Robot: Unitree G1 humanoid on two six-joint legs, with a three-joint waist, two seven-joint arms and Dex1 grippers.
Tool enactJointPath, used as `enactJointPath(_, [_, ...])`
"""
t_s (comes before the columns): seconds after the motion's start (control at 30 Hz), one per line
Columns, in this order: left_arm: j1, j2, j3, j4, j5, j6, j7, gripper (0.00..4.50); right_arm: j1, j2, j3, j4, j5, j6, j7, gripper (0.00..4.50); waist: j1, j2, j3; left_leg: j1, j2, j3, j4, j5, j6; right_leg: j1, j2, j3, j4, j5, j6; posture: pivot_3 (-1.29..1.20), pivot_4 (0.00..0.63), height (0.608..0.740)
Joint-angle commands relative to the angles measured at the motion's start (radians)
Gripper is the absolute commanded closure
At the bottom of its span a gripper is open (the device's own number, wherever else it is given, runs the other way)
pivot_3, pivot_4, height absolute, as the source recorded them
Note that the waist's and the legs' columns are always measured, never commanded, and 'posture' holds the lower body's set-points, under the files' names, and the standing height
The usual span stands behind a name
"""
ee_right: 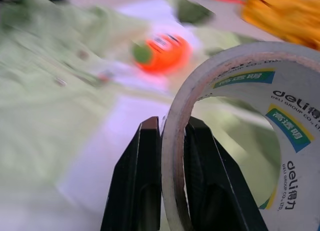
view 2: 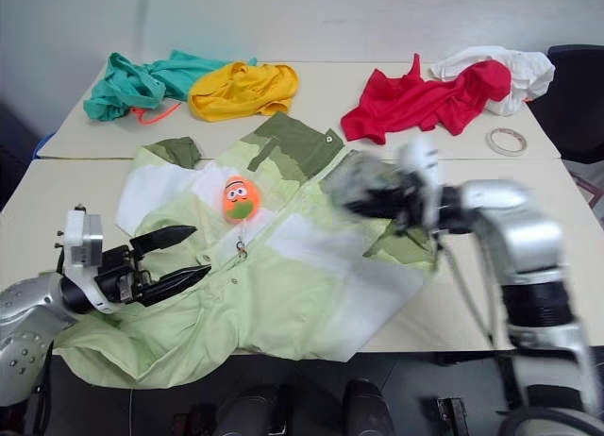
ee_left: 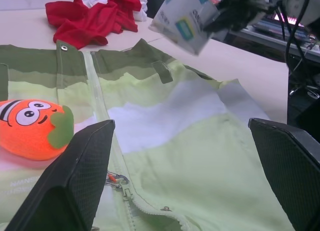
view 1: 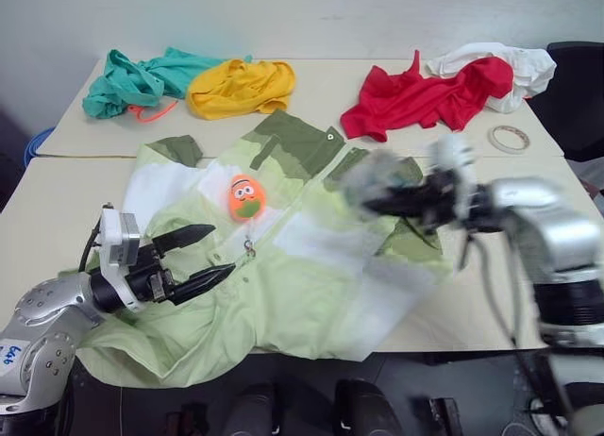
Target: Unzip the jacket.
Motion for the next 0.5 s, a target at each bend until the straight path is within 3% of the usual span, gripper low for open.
enactJointPath(0.03, [-0.024,-0.004,-0.033,-0.025,0.015,-0.027,-0.011,0.0,0.023,-0.156,-0.061,0.279,-0.139,-0.089,-0.076,4.23,0.005,0.0,0.0,0.0,0.0,0.001,0.0,0.0,0.0,0.0,0.0,0.0,0.0,0.0,0.0,0.0,0.15,0.74])
enactJointPath(0.1, [-0.04,-0.007,-0.059,-0.019,0.033,-0.037,-0.013,0.0,0.019,-0.195,-0.033,0.449,-0.207,-0.199,-0.086,4.23,0.004,0.0,0.0,0.0,0.0,0.002,0.0,0.0,0.0,0.0,0.0,0.0,0.0,0.0,0.0,0.0,0.15,0.74])
enactJointPath(0.2, [-0.067,-0.017,-0.091,-0.004,0.062,-0.054,-0.006,0.0,-0.047,-0.171,-0.021,0.695,-0.274,-0.311,-0.164,4.23,-0.006,0.001,0.001,0.001,0.001,0.005,0.0,0.001,0.001,0.0,0.002,-0.001,0.0,0.0,0.0,0.0,0.15,0.74])
enactJointPath(0.33, [-0.073,-0.022,-0.125,-0.01,0.089,-0.073,-0.02,0.0,-0.092,-0.14,0.01,0.886,-0.333,-0.522,-0.174,3.0,-0.024,0.004,0.002,0.002,0.002,0.007,0.0,0.002,0.0,0.0,0.003,0.0,0.001,0.0,0.0,0.0,0.15,0.74])
enactJointPath(0.5, [-0.031,0.002,-0.16,-0.05,0.13,-0.071,-0.036,0.0,-0.129,-0.162,-0.019,0.922,-0.329,-0.67,-0.141,1.36,-0.021,0.007,0.004,0.002,0.002,0.007,0.0,0.001,0.0,0.0,0.003,-0.001,0.0,0.0,0.0,0.0,0.15,0.74])
